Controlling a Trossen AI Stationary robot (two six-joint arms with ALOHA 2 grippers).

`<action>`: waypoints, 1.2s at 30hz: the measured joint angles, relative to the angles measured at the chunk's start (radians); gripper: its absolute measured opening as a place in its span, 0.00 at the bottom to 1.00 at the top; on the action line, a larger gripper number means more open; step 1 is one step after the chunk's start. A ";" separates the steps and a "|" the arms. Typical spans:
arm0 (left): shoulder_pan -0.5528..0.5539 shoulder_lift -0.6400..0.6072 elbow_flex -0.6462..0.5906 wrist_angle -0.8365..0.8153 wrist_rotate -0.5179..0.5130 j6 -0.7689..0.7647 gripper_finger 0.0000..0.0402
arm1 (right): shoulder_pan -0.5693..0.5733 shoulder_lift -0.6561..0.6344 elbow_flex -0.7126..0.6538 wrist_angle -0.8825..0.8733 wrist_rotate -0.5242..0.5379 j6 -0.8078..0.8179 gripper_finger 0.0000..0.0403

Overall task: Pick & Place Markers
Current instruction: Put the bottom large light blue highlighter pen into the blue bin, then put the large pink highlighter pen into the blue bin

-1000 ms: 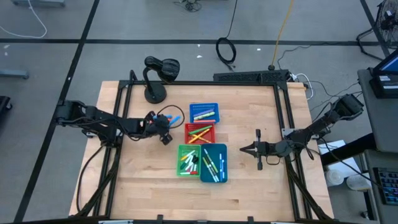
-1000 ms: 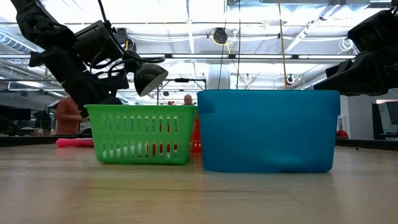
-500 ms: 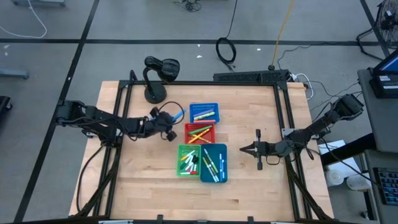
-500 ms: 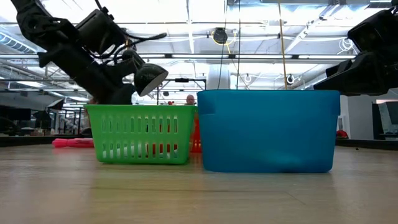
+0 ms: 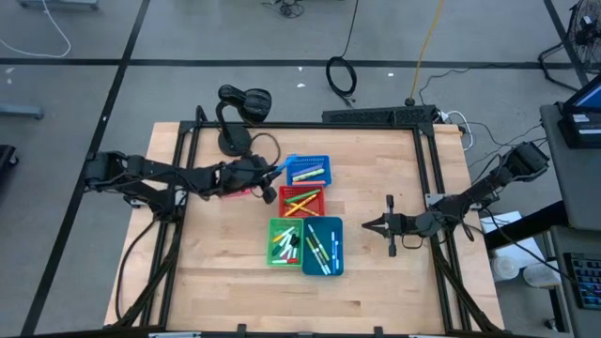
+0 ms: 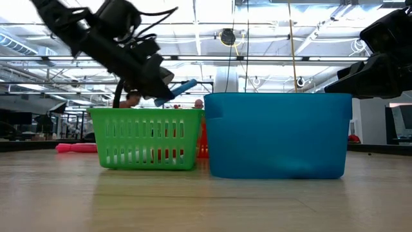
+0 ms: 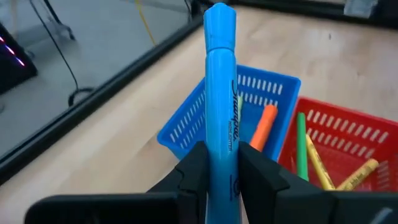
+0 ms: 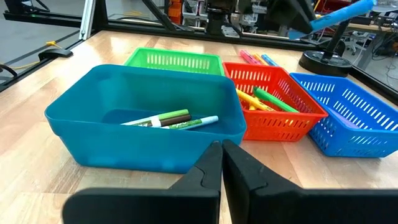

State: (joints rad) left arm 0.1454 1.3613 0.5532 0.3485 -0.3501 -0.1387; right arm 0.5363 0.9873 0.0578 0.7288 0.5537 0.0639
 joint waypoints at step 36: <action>0.016 0.298 0.544 -0.663 0.036 0.126 0.51 | 0.000 0.000 0.000 -0.016 -0.001 0.002 0.00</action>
State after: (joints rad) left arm 0.1613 1.6597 1.0973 -0.3148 -0.3145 -0.0130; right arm 0.5362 0.9875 0.0579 0.7125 0.5529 0.0662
